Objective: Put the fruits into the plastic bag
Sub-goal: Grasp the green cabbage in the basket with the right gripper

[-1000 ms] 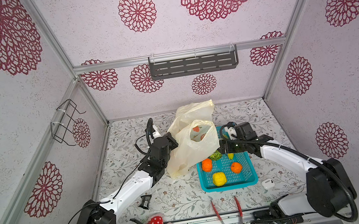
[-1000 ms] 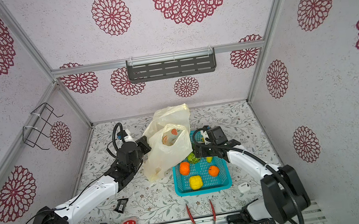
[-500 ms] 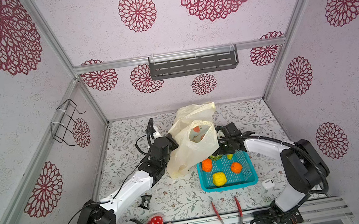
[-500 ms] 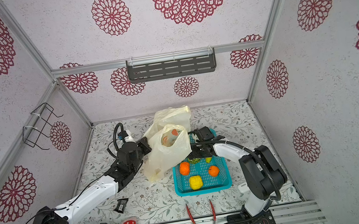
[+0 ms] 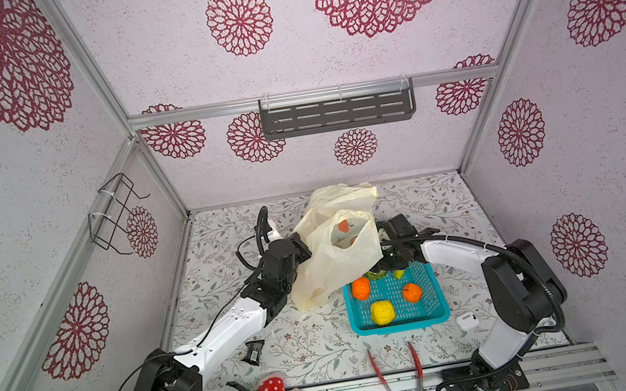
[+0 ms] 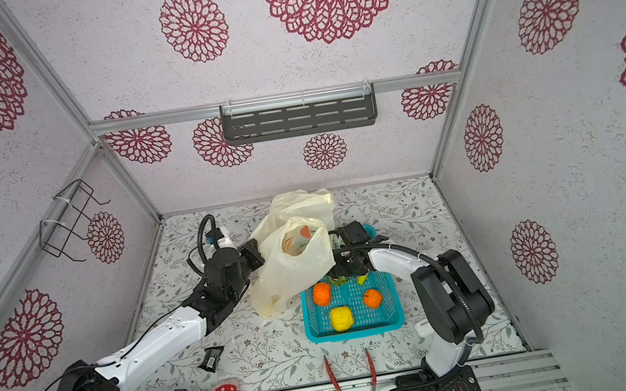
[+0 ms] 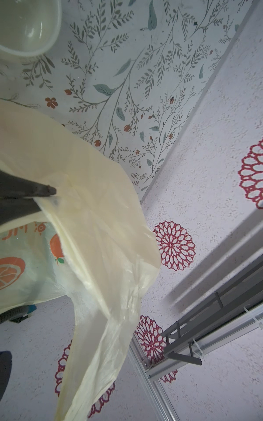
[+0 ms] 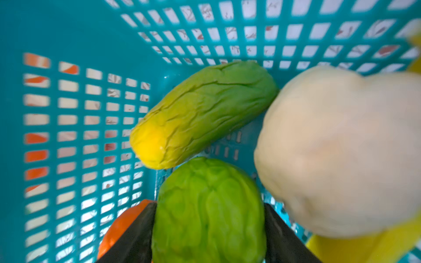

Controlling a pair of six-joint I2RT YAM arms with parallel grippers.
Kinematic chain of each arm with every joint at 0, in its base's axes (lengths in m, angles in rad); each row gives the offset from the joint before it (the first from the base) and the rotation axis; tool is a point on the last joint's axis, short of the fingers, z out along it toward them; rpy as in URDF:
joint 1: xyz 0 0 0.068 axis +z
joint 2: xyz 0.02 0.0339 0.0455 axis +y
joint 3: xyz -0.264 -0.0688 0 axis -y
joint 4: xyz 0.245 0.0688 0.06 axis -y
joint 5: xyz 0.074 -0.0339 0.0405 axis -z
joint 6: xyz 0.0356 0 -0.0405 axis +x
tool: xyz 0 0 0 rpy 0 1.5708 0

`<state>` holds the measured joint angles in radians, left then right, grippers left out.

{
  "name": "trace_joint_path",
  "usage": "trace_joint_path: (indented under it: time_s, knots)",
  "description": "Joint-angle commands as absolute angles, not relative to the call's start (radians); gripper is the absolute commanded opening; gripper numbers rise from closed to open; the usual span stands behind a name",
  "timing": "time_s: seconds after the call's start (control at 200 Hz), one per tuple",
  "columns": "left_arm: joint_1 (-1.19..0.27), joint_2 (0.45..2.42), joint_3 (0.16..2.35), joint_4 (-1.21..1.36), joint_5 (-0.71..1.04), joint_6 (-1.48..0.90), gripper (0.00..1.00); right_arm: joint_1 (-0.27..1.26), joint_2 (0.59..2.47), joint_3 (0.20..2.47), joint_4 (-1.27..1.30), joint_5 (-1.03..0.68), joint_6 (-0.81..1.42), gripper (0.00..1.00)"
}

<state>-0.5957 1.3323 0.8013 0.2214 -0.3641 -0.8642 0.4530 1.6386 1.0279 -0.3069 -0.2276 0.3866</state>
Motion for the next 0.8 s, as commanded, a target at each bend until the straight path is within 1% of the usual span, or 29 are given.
trace_joint_path:
  time_s: [0.0,0.185,0.305,0.38,0.52,0.796]
  knots:
    - [-0.601,1.324,0.798,0.237,-0.359,-0.855,0.00,0.424,1.498,1.025,-0.300,-0.212,0.383,0.41]
    - [-0.604,1.316,0.798,0.252,-0.335,-0.833,0.00,0.379,1.348,1.040,-0.282,-0.191,0.386,0.41]
    - [-0.606,1.310,0.792,0.269,-0.318,-0.823,0.00,0.377,1.301,1.094,-0.276,-0.156,0.370,0.41]
    - [-0.607,1.307,0.790,0.276,-0.306,-0.817,0.00,0.380,1.289,1.129,-0.252,-0.180,0.356,0.41]
    - [-0.613,1.307,0.791,0.280,-0.296,-0.805,0.00,0.412,1.320,1.191,-0.213,-0.286,0.331,0.42]
    - [-0.619,1.305,0.783,0.287,-0.308,-0.818,0.00,0.566,1.478,1.249,-0.139,-0.484,0.299,0.42]
